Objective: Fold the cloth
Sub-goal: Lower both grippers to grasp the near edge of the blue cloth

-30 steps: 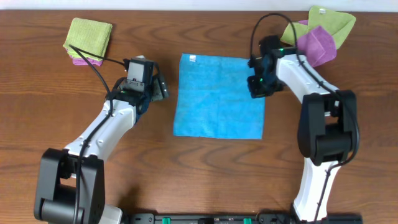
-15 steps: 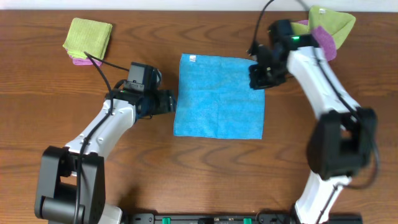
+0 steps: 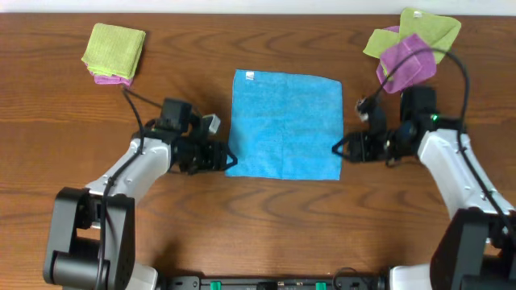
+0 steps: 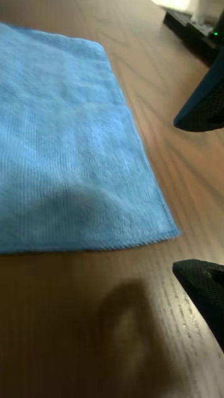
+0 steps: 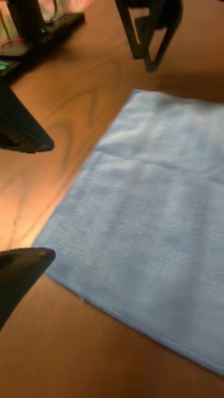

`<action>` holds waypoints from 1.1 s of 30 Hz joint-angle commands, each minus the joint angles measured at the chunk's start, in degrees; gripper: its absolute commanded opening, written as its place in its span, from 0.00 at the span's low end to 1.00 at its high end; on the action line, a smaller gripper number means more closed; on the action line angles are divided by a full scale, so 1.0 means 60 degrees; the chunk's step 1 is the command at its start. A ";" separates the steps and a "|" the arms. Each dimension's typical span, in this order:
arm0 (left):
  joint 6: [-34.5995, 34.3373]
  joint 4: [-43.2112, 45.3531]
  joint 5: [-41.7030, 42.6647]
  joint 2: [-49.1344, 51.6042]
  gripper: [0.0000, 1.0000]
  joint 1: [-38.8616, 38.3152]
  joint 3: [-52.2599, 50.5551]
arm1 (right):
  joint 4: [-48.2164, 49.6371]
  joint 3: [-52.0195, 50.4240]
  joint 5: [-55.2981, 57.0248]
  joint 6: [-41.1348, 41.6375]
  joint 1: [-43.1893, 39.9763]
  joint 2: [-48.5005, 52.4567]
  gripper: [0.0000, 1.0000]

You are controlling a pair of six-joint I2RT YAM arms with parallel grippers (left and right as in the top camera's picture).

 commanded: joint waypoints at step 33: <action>-0.2124 0.2860 0.0499 0.0157 0.81 0.0102 -0.2208 | 0.3661 -0.3676 0.0200 0.2932 -0.0029 -0.0029 0.80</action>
